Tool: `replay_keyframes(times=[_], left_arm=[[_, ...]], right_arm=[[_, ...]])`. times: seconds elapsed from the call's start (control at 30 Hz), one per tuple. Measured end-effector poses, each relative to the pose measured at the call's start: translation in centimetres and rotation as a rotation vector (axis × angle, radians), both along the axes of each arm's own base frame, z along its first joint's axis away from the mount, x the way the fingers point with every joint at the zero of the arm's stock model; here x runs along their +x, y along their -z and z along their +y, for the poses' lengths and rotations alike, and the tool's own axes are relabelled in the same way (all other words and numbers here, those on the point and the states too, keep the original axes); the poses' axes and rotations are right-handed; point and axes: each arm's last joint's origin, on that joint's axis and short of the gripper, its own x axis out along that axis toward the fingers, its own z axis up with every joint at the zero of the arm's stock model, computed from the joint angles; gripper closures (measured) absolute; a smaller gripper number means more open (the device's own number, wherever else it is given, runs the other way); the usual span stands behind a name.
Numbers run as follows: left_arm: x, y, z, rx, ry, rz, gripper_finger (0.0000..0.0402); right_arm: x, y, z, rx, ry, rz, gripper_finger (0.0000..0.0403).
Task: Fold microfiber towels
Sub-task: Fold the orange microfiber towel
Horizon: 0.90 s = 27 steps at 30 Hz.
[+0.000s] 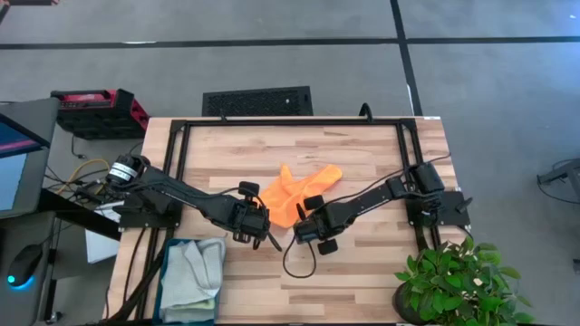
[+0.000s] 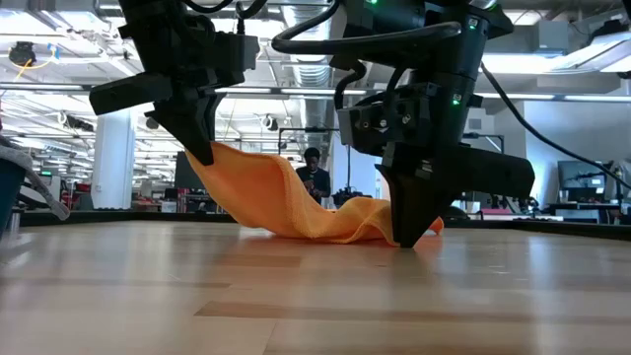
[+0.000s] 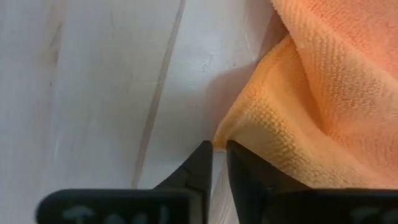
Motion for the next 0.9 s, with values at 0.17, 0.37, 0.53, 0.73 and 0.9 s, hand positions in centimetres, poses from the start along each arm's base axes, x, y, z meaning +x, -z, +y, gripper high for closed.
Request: replay_keyframes(times=[0.17,0.37,0.53,0.73,0.9], left_arm=[[0.0,0.0,0.0,0.001,0.000,0.002,0.0401],[-0.1,0.0,0.0,-0.001,0.001,0.014,0.0401],[-0.4,0.1,0.1,0.002,-0.026,0.036,0.0401],[-0.8,-0.4,0.4,0.058,-0.094,0.040,0.0401],[-0.3,-2.8,0.6,0.160,-0.145,-0.018,0.0401]], right_arm=[[0.1,0.0,-0.4,0.016,0.023,-0.002,0.0379],[0.2,0.1,-0.7,-0.003,0.086,-0.022,0.0393],[-0.4,-0.8,-0.8,0.020,0.126,-0.012,0.0399],[-2.0,-4.5,-0.9,-0.007,0.217,-0.056,0.0401],[-3.6,-8.5,-1.6,-0.094,0.281,-0.169,0.0401]])
